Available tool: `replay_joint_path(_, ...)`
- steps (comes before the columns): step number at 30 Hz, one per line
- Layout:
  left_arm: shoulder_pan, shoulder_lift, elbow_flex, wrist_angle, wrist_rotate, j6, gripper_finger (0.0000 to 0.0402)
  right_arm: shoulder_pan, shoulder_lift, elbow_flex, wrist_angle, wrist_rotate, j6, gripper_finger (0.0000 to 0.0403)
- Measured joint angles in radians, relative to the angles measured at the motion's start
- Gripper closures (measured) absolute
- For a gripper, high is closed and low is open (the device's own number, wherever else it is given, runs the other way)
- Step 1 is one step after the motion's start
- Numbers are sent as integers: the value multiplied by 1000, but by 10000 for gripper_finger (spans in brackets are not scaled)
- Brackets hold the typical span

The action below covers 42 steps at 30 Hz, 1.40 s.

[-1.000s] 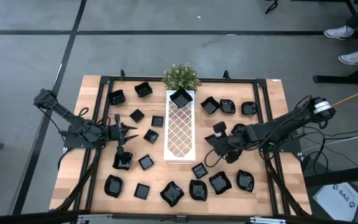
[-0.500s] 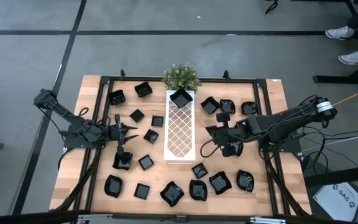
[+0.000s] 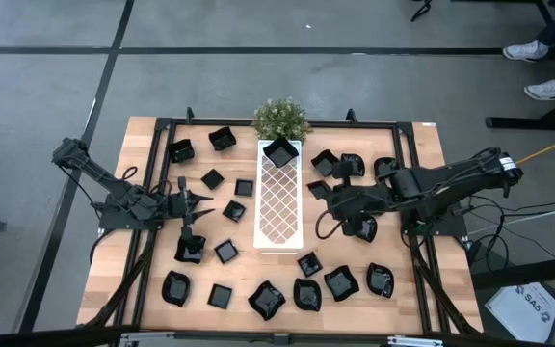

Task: Pick & Place Mini shaped plates
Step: Put the square plate on the shelf

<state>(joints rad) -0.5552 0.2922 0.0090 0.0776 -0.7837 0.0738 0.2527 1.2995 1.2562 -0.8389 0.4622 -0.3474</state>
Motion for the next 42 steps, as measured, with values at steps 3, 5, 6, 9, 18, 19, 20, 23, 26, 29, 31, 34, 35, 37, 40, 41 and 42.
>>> replay_joint_path(3, 0, 0, 0, 0, 0, 0, 258, 1, 1, 1, 66, -8, -139, 402)
replay_joint_path(5, 0, 0, 0, 0, 0, 0, 258, 4, 11, 1, 116, -30, -245, 402)
replay_joint_path(6, 0, 0, 0, 0, 0, 0, 258, 7, 17, 1, 141, -46, -305, 402)
replay_joint_path(9, 0, 0, 0, 0, 0, 0, 258, 15, 42, 1, 221, -122, -460, 401)
replay_joint_path(18, 0, 0, 0, 0, 0, 0, 258, 26, 135, 1, 403, -261, -640, 400)
replay_joint_path(19, 0, 0, 0, 0, 0, 0, 258, 26, 143, 1, 418, -274, -650, 399)
replay_joint_path(20, 0, 0, 0, 0, 0, 0, 258, 26, 151, 1, 430, -291, -655, 399)
replay_joint_path(23, 0, 0, 0, 0, 0, 0, 258, 27, 175, 1, 445, -323, -660, 399)
replay_joint_path(26, 0, 0, 0, 0, 0, 0, 258, 27, 192, 1, 444, -326, -660, 399)
replay_joint_path(29, 0, 0, 0, 0, 0, 0, 258, 27, 205, 1, 446, -326, -659, 398)
replay_joint_path(31, 0, 0, 0, 0, 0, 0, 258, 27, 215, 1, 445, -325, -658, 398)
replay_joint_path(34, 0, 0, 0, 0, 0, 0, 258, 27, 232, 1, 448, -324, -656, 398)
replay_joint_path(35, 0, 0, 0, 0, 0, 0, 258, 27, 237, 1, 448, -324, -651, 398)
replay_joint_path(37, 0, 0, 0, 0, 0, 0, 258, 27, 252, 1, 449, -322, -634, 398)
replay_joint_path(40, 0, 0, 0, 0, 0, 0, 258, 27, 268, 1, 451, -259, -631, 398)
replay_joint_path(41, 0, 0, 0, 0, 0, 0, 258, 27, 269, 1, 451, -242, -630, 398)
replay_joint_path(42, 0, 0, 0, 0, 0, 0, 258, 27, 269, 1, 452, -238, -630, 398)
